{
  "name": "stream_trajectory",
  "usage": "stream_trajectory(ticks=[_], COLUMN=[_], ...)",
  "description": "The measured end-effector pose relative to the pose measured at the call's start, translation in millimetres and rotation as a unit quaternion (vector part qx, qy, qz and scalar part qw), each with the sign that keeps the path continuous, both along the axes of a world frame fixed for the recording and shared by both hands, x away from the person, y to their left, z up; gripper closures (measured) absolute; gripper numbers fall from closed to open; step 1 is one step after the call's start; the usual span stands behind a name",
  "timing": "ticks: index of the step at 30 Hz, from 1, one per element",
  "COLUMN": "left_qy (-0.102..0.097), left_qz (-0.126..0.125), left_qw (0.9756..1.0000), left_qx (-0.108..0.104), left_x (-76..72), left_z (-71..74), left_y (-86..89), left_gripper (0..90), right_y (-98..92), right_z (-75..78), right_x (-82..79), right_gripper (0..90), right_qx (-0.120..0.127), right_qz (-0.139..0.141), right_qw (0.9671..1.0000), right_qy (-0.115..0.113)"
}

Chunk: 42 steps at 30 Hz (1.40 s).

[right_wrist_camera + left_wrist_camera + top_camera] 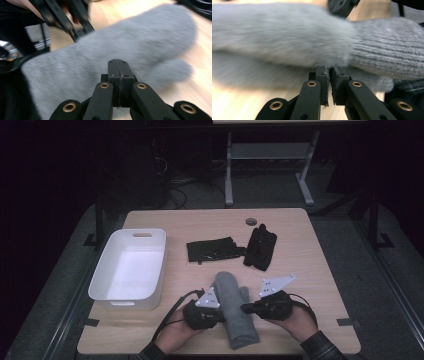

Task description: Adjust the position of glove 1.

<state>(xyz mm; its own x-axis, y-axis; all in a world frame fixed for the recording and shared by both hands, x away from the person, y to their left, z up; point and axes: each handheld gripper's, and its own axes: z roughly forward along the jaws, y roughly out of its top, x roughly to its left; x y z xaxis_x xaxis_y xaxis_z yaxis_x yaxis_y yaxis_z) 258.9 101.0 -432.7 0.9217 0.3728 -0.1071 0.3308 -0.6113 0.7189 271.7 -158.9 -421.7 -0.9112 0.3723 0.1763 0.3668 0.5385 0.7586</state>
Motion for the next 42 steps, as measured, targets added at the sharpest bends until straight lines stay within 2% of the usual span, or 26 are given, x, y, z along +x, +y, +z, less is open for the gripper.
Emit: stream_trajectory(ticks=[3,5,9,13,15,18,22,25,27,30,33,36,42], left_qy=[-0.005,-0.008,-0.014,0.000,0.005,0.013,0.018,0.021,0.018,0.010,0.001,-0.004,0.007], left_qz=[0.022,0.032,0.037,0.020,0.009,0.004,-0.008,0.000,0.006,0.027,0.049,0.066,0.079], left_qw=[0.9997,0.9994,0.9989,0.9997,0.9999,0.9999,0.9997,0.9997,0.9998,0.9996,0.9985,0.9968,0.9952], left_qx=[-0.005,-0.012,-0.024,-0.012,-0.002,0.000,0.014,0.008,0.005,0.004,0.026,0.045,0.058], left_x=[6.6,10.5,14.7,12.4,11.4,9.4,9.1,9.6,9.9,11.5,20.1,28.5,41.7], left_z=[5.7,9.6,16.7,10.3,5.3,0.5,-4.7,-4.8,-0.5,4.7,5.3,-0.2,-10.6], left_y=[12.7,17.3,17.7,6.8,2.1,-4.5,-9.0,-5.7,0.6,14.0,25.8,28.7,24.1], left_gripper=[85.0,85.0,85.0,84.7,84.7,85.0,85.0,84.4,83.1,83.0,85.5,87.6,89.6], right_y=[-8.1,-11.8,-14.6,-7.8,-5.3,-2.7,7.1,11.8,7.9,-2.2,-11.2,-16.3,-19.8], right_z=[-2.6,-7.2,-18.9,-25.5,-25.9,-25.2,-25.7,-26.2,-26.1,-25.4,-29.2,-33.9,-34.9], right_x=[7.6,13.5,22.8,27.3,29.0,32.8,36.3,37.9,38.6,38.3,35.6,29.9,20.1], right_gripper=[90.0,90.0,90.0,90.0,90.0,90.0,90.0,90.0,90.0,90.0,90.0,90.0,90.0], right_qx=[-0.008,-0.023,-0.042,-0.050,-0.046,-0.027,-0.033,-0.043,-0.042,-0.040,-0.048,-0.060,-0.066], right_qz=[-0.031,-0.052,-0.073,-0.070,-0.070,-0.068,-0.065,-0.065,-0.067,-0.078,-0.081,-0.080,-0.071], right_qw=[0.9995,0.9984,0.9961,0.9958,0.9958,0.9965,0.9967,0.9965,0.9966,0.9958,0.9952,0.9944,0.9948], right_qy=[0.002,0.010,0.024,0.032,0.037,0.041,0.035,0.030,0.023,0.026,0.028,0.033,0.033])
